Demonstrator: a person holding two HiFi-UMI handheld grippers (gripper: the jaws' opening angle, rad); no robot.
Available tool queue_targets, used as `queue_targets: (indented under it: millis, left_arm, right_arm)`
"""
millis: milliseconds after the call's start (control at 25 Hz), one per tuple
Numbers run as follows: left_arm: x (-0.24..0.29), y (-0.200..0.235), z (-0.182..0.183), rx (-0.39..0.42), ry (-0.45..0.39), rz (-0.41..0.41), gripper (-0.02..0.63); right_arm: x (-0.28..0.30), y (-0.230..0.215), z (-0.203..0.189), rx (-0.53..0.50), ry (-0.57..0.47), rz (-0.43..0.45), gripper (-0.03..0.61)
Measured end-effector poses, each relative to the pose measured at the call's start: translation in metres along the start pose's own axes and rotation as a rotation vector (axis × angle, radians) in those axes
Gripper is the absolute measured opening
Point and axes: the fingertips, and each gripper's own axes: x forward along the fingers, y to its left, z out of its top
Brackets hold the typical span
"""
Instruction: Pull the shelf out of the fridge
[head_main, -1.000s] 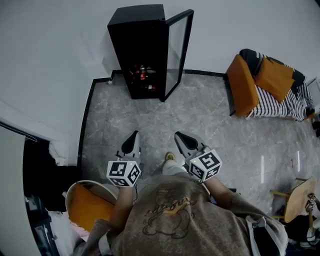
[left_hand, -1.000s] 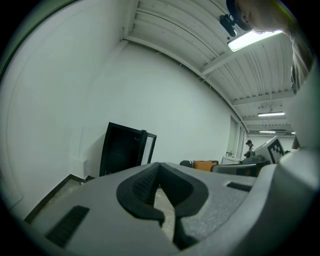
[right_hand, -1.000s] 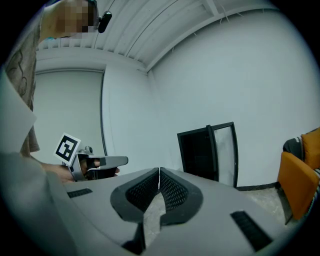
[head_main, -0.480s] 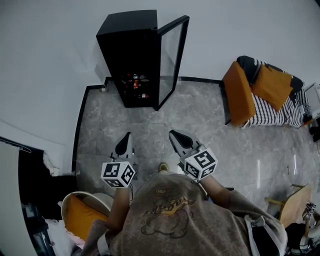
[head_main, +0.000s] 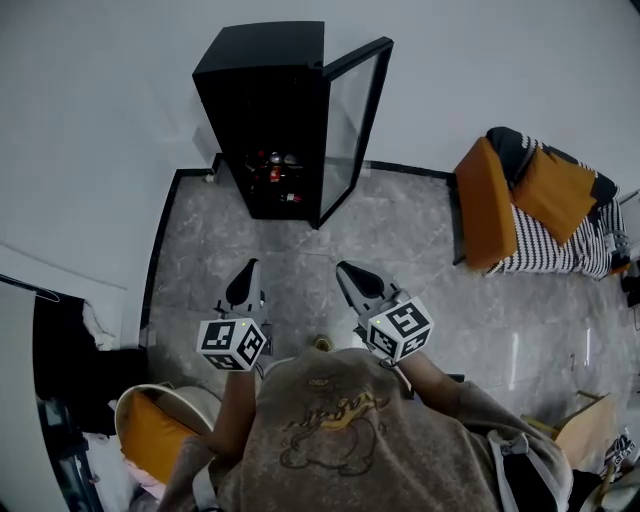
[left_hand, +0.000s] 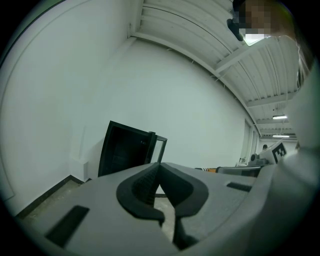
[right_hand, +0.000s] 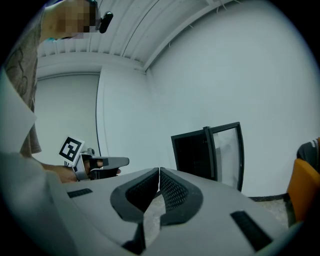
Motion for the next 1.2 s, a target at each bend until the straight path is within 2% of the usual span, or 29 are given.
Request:
queue_targets:
  millis: [520,1200]
  left_arm:
    - [0.019,0.008,-0.001,-0.004,0.012,0.025,0.005]
    - [0.099,0.053,0.012,-0.052,0.004,-0.043,0.005]
  right_arm:
    - [0.025,-0.017,0.001,0.017,0.006,0.040,0.021]
    - [0.087,-0.061,0.009,0.006,0.027,-0.012,0.021]
